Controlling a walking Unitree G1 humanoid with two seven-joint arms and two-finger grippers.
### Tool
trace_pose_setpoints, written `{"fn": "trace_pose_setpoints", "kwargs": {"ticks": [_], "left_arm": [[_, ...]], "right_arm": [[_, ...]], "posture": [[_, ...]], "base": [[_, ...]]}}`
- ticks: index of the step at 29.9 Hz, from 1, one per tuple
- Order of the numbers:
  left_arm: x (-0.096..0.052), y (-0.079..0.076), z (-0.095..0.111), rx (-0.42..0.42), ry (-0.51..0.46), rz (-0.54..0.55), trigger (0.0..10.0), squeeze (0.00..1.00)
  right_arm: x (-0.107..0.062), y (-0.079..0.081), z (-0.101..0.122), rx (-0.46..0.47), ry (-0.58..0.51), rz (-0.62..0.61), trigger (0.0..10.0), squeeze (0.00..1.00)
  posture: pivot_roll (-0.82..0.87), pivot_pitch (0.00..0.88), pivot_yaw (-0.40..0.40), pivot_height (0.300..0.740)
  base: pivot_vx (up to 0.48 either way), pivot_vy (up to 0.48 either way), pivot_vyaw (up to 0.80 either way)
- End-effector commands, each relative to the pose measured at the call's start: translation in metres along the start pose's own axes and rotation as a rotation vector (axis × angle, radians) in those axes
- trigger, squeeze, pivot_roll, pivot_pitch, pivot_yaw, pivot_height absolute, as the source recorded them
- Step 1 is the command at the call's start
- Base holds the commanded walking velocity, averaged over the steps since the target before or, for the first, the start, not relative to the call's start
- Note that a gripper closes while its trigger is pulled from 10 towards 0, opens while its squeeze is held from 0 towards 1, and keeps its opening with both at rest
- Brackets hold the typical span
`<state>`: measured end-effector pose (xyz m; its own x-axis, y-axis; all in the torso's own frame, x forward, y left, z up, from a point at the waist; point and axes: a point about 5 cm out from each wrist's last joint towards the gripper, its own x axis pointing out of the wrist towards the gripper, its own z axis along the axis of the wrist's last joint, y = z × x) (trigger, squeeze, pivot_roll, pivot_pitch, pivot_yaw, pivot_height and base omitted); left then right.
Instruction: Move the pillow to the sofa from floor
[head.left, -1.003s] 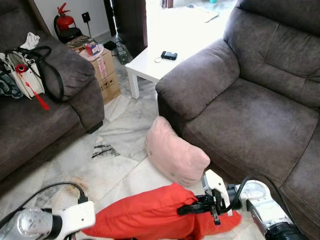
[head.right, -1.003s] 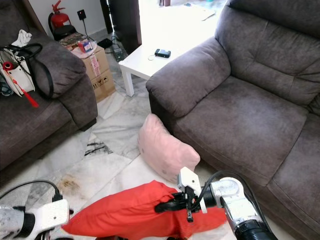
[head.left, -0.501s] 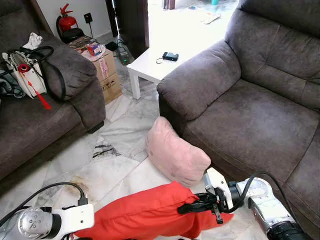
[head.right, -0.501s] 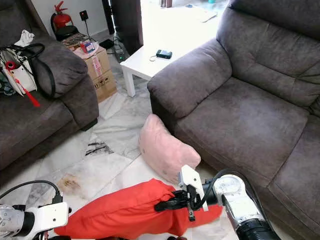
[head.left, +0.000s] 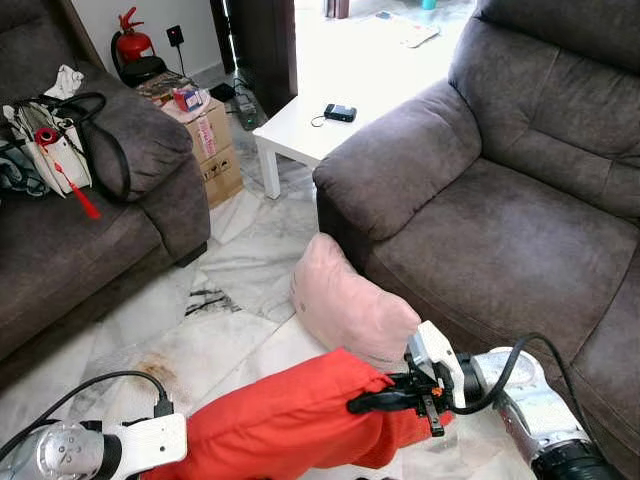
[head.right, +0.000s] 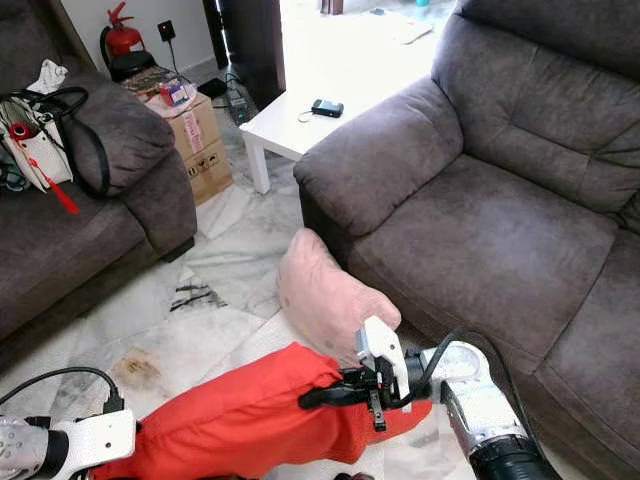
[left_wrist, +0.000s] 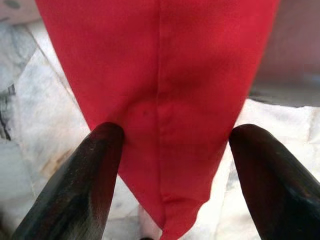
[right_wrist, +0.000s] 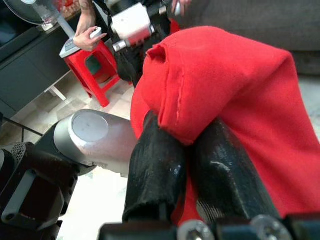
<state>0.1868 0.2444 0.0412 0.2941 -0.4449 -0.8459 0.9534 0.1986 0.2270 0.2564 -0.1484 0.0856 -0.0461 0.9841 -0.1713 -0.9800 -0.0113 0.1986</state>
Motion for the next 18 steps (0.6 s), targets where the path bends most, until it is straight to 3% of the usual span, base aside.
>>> {"fn": "trace_pose_setpoints", "kwargs": {"ticks": [1,11,15,18], "left_arm": [[0.005,-0.006,-0.005,-0.008,0.016,-0.006,10.0,0.0],[0.015,-0.009,-0.008,0.0,0.032,0.008,10.0,0.0],[0.019,-0.012,-0.019,0.027,0.1,0.012,10.0,0.0],[0.023,-0.008,-0.021,0.02,0.088,0.078,10.0,0.0]], "right_arm": [[0.002,0.0,0.026,-0.101,-0.088,0.053,10.0,0.0],[0.001,0.001,0.033,-0.121,-0.103,0.053,10.0,0.0],[0.0,0.001,0.035,-0.124,-0.11,0.049,10.0,0.0],[-0.001,0.002,0.037,-0.125,-0.116,0.048,10.0,0.0]], "posture": [[0.19,0.158,0.0,0.74],[0.19,0.159,-0.002,0.74],[0.18,0.159,-0.003,0.74],[0.18,0.161,-0.002,0.74]], "base": [[0.0,0.0,0.0],[0.0,0.0,0.0],[0.0,0.0,0.0],[0.0,0.0,0.0]]}}
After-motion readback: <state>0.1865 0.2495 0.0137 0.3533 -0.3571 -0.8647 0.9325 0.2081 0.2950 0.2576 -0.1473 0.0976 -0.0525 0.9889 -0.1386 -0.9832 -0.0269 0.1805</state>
